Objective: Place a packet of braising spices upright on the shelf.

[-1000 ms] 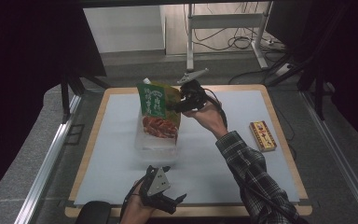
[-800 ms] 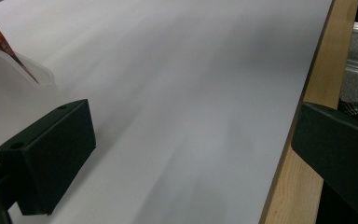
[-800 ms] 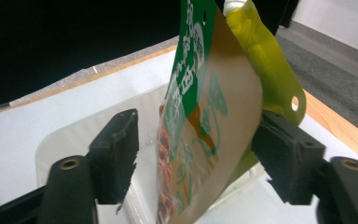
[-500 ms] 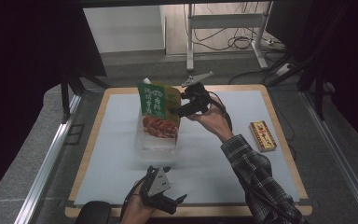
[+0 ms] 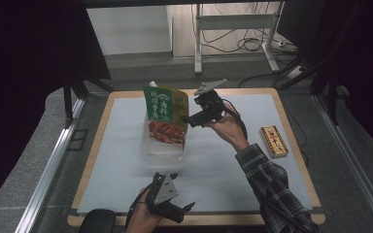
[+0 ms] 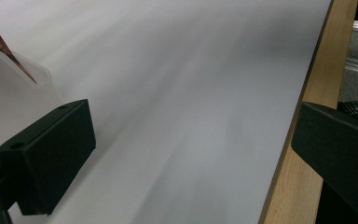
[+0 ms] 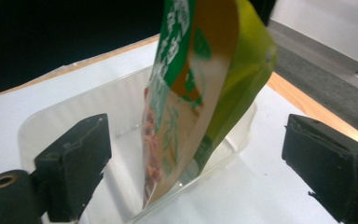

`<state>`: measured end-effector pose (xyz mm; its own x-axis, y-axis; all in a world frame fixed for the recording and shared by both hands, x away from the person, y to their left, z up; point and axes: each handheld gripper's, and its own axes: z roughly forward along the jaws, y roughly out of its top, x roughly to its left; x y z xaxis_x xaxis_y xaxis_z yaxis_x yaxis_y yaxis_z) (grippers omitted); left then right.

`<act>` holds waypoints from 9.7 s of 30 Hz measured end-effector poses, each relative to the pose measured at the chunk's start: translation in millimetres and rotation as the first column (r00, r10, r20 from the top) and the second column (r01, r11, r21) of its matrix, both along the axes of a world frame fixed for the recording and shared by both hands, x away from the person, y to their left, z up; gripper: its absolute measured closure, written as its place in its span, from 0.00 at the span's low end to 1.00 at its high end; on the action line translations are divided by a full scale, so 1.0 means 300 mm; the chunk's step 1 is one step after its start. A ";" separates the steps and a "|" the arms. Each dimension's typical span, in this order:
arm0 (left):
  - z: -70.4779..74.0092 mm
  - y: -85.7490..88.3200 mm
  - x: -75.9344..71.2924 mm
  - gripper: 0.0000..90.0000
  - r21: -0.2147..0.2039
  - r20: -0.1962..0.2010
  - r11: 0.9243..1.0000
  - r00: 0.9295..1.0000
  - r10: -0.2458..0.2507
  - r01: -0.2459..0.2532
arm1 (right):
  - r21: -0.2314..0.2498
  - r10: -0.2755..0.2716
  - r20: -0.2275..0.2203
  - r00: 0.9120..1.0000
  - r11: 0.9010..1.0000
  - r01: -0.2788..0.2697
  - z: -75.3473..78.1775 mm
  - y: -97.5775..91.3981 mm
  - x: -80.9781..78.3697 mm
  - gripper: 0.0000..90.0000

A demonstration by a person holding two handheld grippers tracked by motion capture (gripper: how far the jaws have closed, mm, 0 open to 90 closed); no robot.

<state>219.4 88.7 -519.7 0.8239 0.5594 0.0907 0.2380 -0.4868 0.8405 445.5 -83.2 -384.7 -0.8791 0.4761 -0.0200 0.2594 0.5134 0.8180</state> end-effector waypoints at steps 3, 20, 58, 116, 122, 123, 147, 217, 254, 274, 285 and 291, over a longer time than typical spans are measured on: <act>-0.001 0.000 0.000 0.00 0.000 -0.001 1.000 1.000 -0.001 0.001 | -0.022 0.008 0.024 1.000 1.000 -0.008 -0.006 -0.008 -0.011 0.03; -0.001 -0.003 -0.001 0.00 -0.002 0.003 1.000 1.000 -0.001 0.001 | -0.052 -0.011 0.041 0.999 0.999 0.013 -0.031 -0.101 -0.033 0.00; 0.000 -0.006 -0.002 0.00 0.003 0.013 1.000 1.000 0.004 -0.004 | -0.113 -0.264 -0.013 0.964 0.959 0.261 -0.112 -0.439 -0.044 0.01; -0.006 -0.016 -0.004 0.00 0.028 0.021 1.000 1.000 0.000 0.000 | -0.383 -0.655 -0.149 0.741 0.729 0.568 -0.376 -0.801 0.063 0.29; -0.004 -0.014 -0.005 0.00 0.024 0.023 1.000 1.000 0.001 -0.002 | -0.393 -0.660 -0.167 0.733 0.726 0.564 -0.364 -0.795 0.063 0.35; -0.004 -0.014 -0.005 0.00 0.023 0.024 1.000 1.000 0.002 -0.003 | -0.390 -0.655 -0.162 0.738 0.730 0.562 -0.360 -0.794 0.060 0.35; 0.000 -0.013 -0.007 0.00 0.024 0.029 1.000 1.000 0.003 -0.003 | -0.375 -0.300 -0.187 0.935 0.902 0.214 -0.281 -0.570 -0.159 0.36; 0.000 -0.010 -0.005 0.00 0.031 0.025 1.000 1.000 -0.001 0.000 | -0.150 -0.176 -0.104 0.979 0.976 0.159 -0.162 -0.500 -0.179 0.36; 0.002 -0.001 0.001 0.00 0.019 0.020 1.000 1.000 0.004 -0.005 | 0.105 -0.033 0.021 0.999 0.994 0.030 -0.057 -0.284 -0.206 0.36; 0.005 -0.001 -0.002 0.00 0.016 0.021 1.000 1.000 0.002 -0.002 | 0.175 0.039 0.082 0.996 0.983 -0.053 -0.054 -0.146 -0.214 0.36; 0.007 0.000 -0.004 0.00 0.015 0.021 1.000 1.000 0.000 0.000 | 0.197 0.065 0.088 0.994 0.977 -0.081 -0.062 -0.066 -0.200 0.36; 0.006 -0.003 -0.006 0.00 0.005 0.021 1.000 1.000 -0.001 0.001 | 0.209 0.074 0.079 0.994 0.974 -0.089 -0.078 -0.025 -0.193 0.36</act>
<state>217.7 87.9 -517.8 0.8224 0.5580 0.1106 0.2201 -0.4914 0.8427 387.5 -90.9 -408.1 -0.9153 0.4026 0.0104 0.1617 0.3438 0.9250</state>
